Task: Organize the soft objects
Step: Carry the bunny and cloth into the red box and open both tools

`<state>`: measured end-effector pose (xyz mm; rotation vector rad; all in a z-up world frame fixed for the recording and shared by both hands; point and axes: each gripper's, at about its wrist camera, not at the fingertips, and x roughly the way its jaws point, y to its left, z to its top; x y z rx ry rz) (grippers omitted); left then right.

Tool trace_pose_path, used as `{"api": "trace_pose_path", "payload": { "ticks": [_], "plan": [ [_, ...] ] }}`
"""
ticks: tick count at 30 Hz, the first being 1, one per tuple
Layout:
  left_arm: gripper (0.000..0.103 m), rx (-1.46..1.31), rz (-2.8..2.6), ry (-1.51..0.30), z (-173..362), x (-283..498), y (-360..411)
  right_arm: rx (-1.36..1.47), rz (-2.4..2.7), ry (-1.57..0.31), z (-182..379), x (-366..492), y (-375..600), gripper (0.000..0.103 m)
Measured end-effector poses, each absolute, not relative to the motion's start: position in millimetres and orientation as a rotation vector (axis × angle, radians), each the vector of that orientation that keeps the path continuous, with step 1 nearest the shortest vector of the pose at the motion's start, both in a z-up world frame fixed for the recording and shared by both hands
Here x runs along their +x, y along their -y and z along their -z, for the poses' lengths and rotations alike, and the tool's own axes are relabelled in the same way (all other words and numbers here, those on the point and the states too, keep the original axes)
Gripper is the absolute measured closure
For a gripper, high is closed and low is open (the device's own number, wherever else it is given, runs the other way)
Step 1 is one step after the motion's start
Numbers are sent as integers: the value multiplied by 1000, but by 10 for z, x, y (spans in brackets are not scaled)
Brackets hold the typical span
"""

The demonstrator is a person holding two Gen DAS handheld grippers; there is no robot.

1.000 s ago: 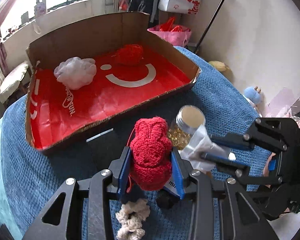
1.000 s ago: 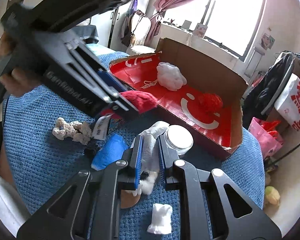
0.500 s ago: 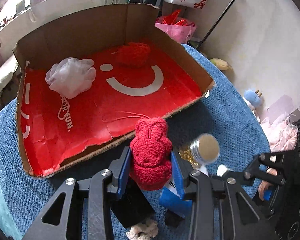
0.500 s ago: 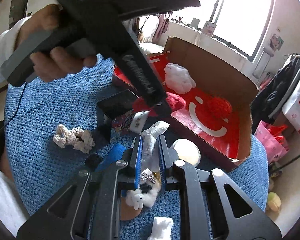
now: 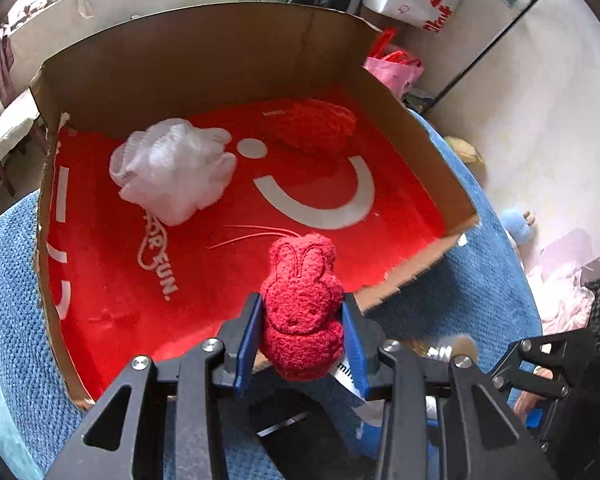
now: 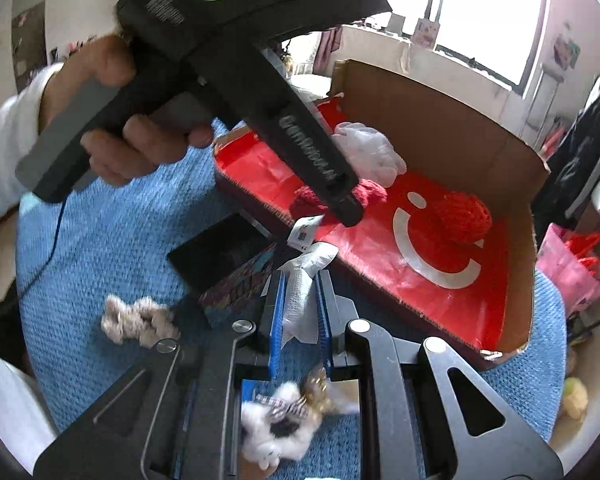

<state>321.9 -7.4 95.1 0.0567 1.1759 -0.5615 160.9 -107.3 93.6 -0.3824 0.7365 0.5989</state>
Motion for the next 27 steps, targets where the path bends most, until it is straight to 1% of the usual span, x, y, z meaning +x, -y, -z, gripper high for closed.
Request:
{"api": "trace_pose_path", "payload": {
  "ticks": [8, 16, 27],
  "plan": [
    [62, 15, 523, -1178, -916, 3445, -89, -230, -609, -807, -1007, 2081, 1253, 89],
    [62, 48, 473, -1168, -858, 3550, -163, -84, -517, -858, -968, 2641, 1626, 88],
    [62, 152, 377, -1171, -652, 3659, -217, -83, -334, -951, -702, 3131, 1934, 89]
  ]
}}
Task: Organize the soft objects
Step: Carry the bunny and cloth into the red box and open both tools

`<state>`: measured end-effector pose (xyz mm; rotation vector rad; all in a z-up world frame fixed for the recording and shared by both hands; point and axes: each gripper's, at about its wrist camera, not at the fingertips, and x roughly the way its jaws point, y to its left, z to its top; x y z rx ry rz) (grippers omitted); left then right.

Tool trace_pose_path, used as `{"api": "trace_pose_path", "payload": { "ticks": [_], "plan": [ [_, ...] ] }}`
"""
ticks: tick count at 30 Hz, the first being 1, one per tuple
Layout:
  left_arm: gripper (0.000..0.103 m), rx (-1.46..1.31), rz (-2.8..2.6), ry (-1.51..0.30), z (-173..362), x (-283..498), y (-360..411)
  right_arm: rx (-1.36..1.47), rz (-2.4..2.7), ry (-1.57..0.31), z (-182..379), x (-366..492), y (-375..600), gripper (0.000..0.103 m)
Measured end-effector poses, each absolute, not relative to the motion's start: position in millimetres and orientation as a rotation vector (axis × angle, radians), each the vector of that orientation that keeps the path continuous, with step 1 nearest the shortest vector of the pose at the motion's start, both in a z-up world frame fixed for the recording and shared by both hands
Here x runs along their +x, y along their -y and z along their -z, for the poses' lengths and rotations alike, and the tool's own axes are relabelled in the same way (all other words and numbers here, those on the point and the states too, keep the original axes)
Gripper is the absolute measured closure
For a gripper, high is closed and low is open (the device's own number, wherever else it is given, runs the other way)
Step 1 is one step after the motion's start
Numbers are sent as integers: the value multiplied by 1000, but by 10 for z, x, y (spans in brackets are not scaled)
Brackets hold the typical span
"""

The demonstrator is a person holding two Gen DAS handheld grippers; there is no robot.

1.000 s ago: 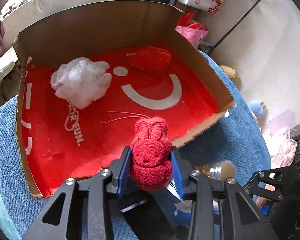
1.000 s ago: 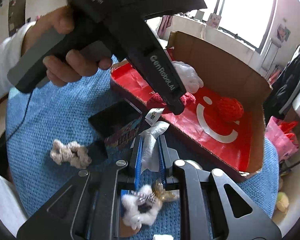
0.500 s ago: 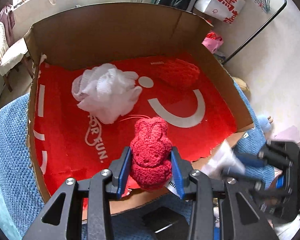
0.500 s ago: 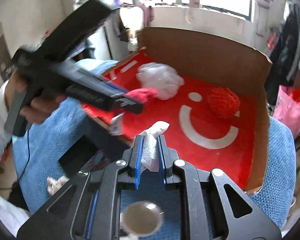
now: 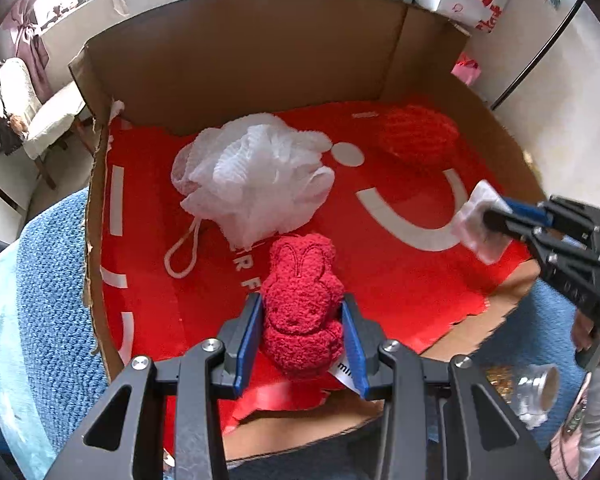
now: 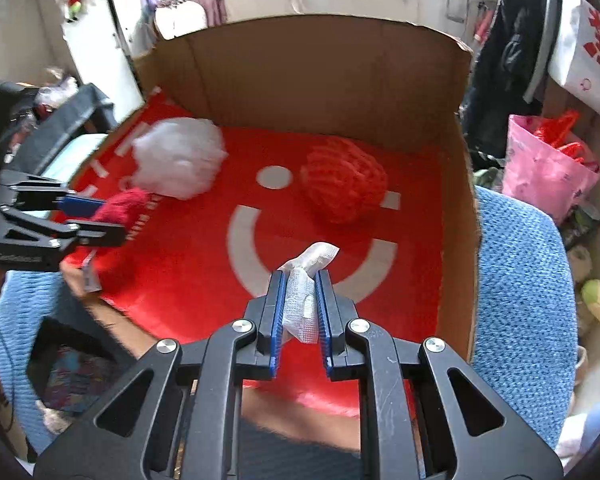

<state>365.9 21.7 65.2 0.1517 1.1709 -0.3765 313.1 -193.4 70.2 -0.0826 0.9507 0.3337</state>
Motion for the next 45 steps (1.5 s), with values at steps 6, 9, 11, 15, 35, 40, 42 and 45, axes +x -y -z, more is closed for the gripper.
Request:
{"api": "trace_pose_path", "payload": {
  "ticks": [6, 9, 11, 15, 35, 40, 42, 45],
  "plan": [
    [62, 234, 339, -1179, -506, 3686, -157, -160, -263, -988, -583, 3233, 1954, 88],
    [62, 273, 317, -1178, -437, 3711, -121, -199, -240, -997, -527, 3256, 1936, 89],
    [62, 288, 305, -1183, -388, 3736, -107, -233, -223, -1000, -498, 3268, 1915, 89],
    [62, 282, 306, -1182, -346, 3789, -105, -294, -201, -997, -467, 3258, 1844, 88],
    [30, 277, 300, -1110, -503, 3582, -3, -391, -157, -991, -428, 3193, 1745, 85],
    [29, 256, 301, -1095, -571, 3518, -50, -392, -164, -987, -446, 3196, 1765, 84],
    [25, 247, 310, -1084, -614, 3462, -79, -389, -164, -986, -452, 3189, 1767, 82],
    [21, 241, 315, -1055, -686, 3383, -97, -384, -165, -981, -466, 3176, 1758, 80]
  ]
}}
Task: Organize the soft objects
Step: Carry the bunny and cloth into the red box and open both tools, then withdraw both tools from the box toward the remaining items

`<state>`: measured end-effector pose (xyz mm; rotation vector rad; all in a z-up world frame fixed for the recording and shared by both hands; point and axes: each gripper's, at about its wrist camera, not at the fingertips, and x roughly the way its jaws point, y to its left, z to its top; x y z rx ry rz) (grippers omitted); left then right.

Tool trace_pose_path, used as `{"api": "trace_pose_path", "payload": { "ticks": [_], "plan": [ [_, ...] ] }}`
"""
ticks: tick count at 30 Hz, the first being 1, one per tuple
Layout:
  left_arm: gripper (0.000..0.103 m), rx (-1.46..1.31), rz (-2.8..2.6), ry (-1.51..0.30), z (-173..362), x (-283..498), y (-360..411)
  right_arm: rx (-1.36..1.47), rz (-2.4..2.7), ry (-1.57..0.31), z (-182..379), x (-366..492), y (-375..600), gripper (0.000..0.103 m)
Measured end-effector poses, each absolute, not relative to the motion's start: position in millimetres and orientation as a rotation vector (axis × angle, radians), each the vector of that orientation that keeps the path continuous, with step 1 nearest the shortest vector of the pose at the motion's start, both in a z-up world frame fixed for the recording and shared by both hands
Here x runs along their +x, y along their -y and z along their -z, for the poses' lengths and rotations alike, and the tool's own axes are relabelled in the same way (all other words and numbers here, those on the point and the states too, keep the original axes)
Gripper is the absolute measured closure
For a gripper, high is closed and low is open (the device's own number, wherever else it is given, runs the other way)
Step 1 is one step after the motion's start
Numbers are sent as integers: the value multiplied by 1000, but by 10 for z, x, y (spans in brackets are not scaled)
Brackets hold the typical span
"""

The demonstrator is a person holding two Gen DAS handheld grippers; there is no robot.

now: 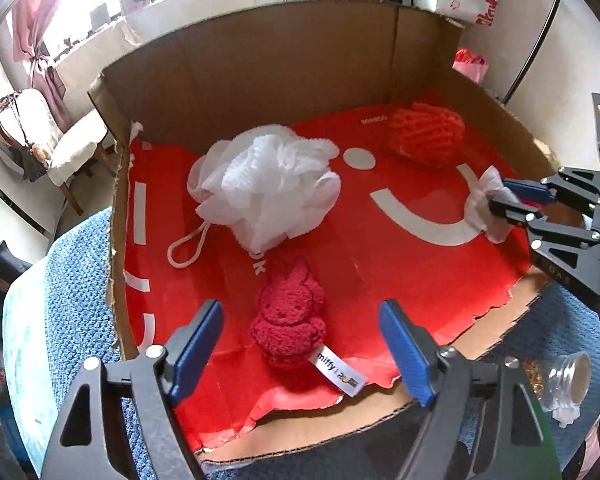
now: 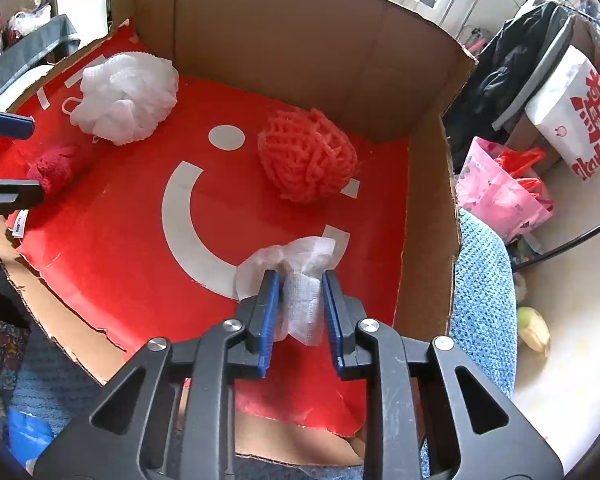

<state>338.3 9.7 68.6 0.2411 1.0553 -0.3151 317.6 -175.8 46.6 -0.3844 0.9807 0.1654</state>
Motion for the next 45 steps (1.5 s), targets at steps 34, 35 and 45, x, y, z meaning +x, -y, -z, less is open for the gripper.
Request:
{"api": "trace_pose_path", "payload": {
  "ticks": [34, 35, 45],
  "plan": [
    [0, 13, 303, -554, -1897, 1468, -482, -205, -216, -551, -1910, 1470, 1876, 14],
    [0, 17, 297, -524, -1924, 1329, -475, -199, -216, -530, -1951, 1344, 1881, 12],
    [0, 8, 301, -405, -1860, 478, -386, -158, -225, -394, -1990, 348, 1899, 7]
  ]
}}
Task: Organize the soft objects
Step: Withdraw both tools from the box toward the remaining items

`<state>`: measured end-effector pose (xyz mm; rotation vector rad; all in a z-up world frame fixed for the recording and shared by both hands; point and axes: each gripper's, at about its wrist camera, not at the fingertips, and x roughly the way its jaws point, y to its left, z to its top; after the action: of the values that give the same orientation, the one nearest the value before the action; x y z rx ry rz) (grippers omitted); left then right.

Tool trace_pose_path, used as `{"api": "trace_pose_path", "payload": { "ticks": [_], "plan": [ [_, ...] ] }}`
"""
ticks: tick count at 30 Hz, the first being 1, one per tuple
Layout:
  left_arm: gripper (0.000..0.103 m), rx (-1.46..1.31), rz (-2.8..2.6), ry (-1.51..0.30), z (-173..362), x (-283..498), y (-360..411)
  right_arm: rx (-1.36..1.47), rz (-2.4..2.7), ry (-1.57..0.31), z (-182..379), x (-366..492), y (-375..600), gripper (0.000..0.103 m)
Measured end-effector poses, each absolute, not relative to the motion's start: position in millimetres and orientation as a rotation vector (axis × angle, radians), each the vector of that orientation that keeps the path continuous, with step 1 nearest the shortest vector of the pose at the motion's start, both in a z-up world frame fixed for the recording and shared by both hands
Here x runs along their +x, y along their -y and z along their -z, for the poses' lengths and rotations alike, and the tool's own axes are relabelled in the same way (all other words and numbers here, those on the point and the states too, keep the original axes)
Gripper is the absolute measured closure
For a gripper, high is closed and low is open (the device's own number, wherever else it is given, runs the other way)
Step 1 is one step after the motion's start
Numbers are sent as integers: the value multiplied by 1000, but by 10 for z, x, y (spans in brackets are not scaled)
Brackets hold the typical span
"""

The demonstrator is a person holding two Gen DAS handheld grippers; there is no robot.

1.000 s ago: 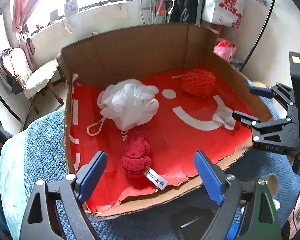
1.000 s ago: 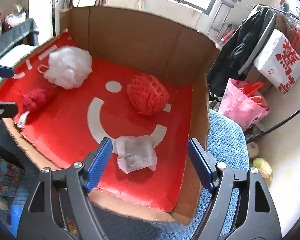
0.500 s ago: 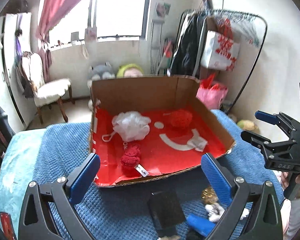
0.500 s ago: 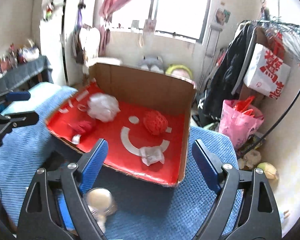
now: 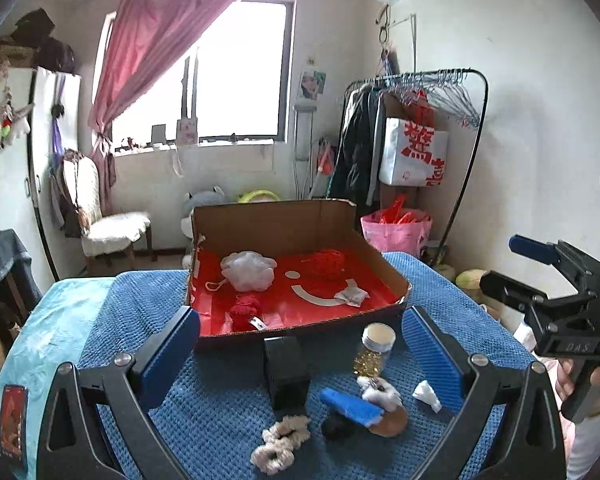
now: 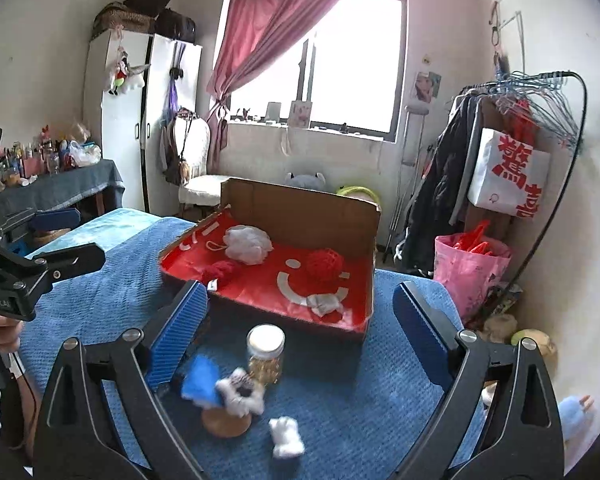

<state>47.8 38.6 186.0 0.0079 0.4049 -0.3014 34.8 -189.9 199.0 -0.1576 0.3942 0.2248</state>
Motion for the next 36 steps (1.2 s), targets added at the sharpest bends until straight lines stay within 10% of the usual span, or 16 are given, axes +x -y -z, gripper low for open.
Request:
{"api": "trace_pose_path", "payload": {
  "ticks": [36],
  "plan": [
    [0, 8, 180, -515, -325, 181, -220, -22, -61, -502, -330, -148, 1970, 6]
  ]
}}
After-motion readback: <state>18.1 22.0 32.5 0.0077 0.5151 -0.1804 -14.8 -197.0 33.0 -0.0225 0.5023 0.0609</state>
